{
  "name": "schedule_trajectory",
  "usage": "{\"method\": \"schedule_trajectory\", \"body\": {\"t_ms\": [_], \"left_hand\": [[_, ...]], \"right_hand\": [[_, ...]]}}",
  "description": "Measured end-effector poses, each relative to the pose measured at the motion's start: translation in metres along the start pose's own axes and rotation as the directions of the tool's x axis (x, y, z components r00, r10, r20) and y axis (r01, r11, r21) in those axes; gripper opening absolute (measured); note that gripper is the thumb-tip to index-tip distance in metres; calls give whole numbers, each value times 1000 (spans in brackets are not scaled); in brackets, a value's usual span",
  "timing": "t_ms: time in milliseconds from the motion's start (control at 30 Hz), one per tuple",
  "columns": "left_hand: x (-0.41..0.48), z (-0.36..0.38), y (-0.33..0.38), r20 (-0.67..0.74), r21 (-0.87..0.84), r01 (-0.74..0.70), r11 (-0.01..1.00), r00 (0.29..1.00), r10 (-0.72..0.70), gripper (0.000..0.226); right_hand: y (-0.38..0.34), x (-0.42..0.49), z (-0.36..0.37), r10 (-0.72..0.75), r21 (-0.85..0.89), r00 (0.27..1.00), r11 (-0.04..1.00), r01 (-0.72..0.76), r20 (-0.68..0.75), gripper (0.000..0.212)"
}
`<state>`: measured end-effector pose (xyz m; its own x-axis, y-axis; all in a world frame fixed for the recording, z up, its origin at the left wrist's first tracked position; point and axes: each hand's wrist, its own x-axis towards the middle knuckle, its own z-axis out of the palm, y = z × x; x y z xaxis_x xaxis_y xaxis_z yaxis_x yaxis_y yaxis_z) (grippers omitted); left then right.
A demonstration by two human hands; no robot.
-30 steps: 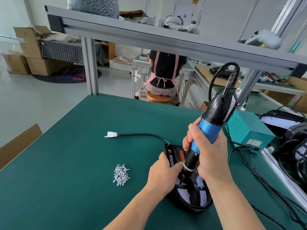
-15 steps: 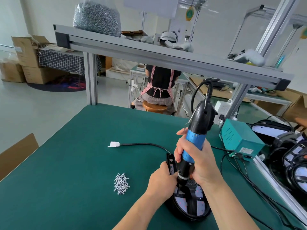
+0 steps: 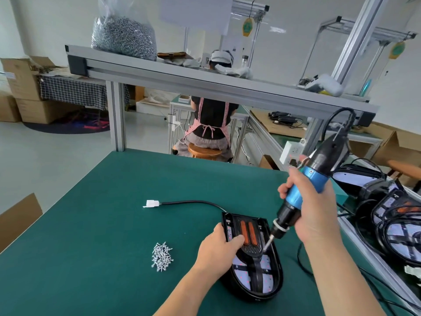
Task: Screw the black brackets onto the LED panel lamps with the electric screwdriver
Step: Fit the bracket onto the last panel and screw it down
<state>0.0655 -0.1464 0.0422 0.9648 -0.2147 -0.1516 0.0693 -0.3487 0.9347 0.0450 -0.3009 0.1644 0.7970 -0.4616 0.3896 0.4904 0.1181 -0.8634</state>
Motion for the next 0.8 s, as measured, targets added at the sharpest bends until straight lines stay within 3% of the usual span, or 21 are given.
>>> {"method": "schedule_trajectory", "body": {"t_ms": [100, 167, 267, 367, 467, 667, 800], "left_hand": [[1, 1, -2, -6, -10, -14, 1000, 1000, 14, 39], [2, 2, -5, -11, -10, -19, 1000, 1000, 18, 36], [1, 4, -6, -15, -15, -40, 999, 999, 40, 51], [0, 6, -9, -44, -45, -71, 996, 997, 69, 54], [-1, 5, -12, -105, -86, -113, 990, 989, 103, 24], [-3, 5, -10, -110, -140, -148, 979, 985, 133, 26], [0, 6, -13, -124, -136, -158, 978, 982, 141, 18]], "right_hand": [[2, 9, -30, -4, -175, 985, 984, -27, -171, 22], [7, 16, -54, 45, -238, 958, 964, -116, -284, 37], [15, 25, -90, 161, -333, 910, 894, -299, -382, 48], [29, 29, -114, 277, -554, 892, 706, -441, -356, 35], [51, 28, -124, 333, -731, 874, 484, -481, -354, 24], [78, 34, -122, 255, -921, 900, 70, -383, -355, 42], [85, 32, -117, 206, -939, 916, -64, -338, -344, 37]]}}
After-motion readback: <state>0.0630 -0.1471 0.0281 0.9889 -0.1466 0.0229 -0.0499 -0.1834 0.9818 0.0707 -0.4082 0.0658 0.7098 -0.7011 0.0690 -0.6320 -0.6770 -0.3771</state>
